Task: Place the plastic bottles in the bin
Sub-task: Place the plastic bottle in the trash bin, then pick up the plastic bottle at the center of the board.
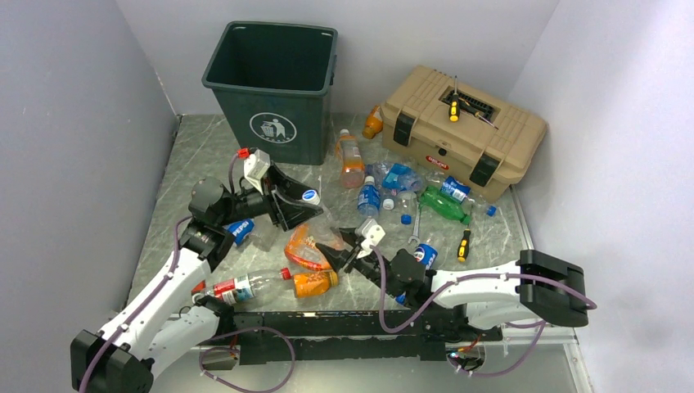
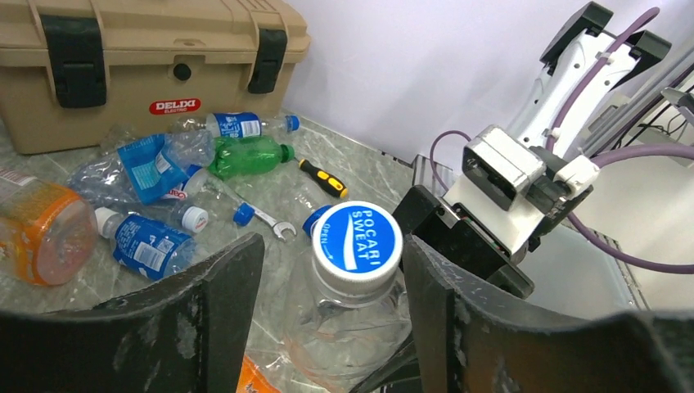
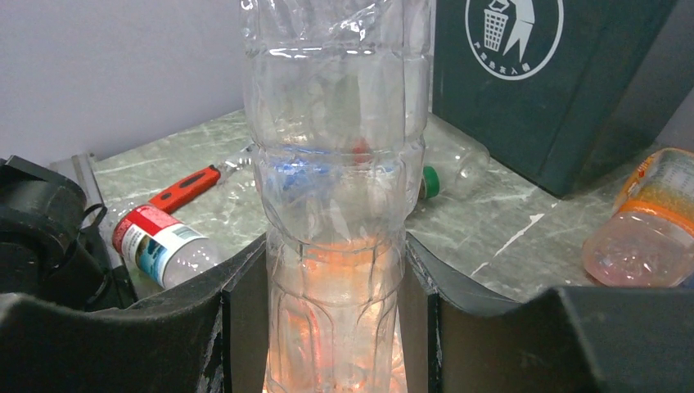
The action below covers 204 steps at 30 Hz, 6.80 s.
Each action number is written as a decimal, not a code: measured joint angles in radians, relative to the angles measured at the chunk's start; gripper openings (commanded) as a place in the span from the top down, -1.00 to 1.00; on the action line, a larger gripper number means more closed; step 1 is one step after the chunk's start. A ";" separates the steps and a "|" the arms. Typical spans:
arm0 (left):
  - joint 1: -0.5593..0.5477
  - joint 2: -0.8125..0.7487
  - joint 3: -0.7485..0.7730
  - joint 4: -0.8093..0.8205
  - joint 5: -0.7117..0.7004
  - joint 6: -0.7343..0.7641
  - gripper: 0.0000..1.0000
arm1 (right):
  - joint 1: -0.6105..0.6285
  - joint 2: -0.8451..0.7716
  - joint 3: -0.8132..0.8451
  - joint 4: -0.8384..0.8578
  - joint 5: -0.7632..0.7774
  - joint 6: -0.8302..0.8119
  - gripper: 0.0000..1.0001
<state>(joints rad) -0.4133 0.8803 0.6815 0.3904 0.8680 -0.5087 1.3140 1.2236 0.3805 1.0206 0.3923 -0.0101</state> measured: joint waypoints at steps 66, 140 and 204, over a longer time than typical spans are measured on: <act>0.342 0.861 1.302 -0.467 -0.807 0.364 1.00 | 0.031 -0.664 0.206 -1.395 0.407 0.554 -0.99; -0.031 0.044 0.154 -0.739 -0.524 0.121 -0.93 | -0.513 0.145 0.358 -1.233 0.008 0.746 -0.99; -0.040 0.139 0.203 -0.167 -0.146 -0.150 -0.95 | -0.156 -0.416 -0.198 -0.209 -0.150 0.352 0.25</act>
<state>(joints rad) -0.4534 1.0195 0.8841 0.2230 0.7223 -0.6586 1.1584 0.8078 0.1829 0.8120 0.2420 0.3420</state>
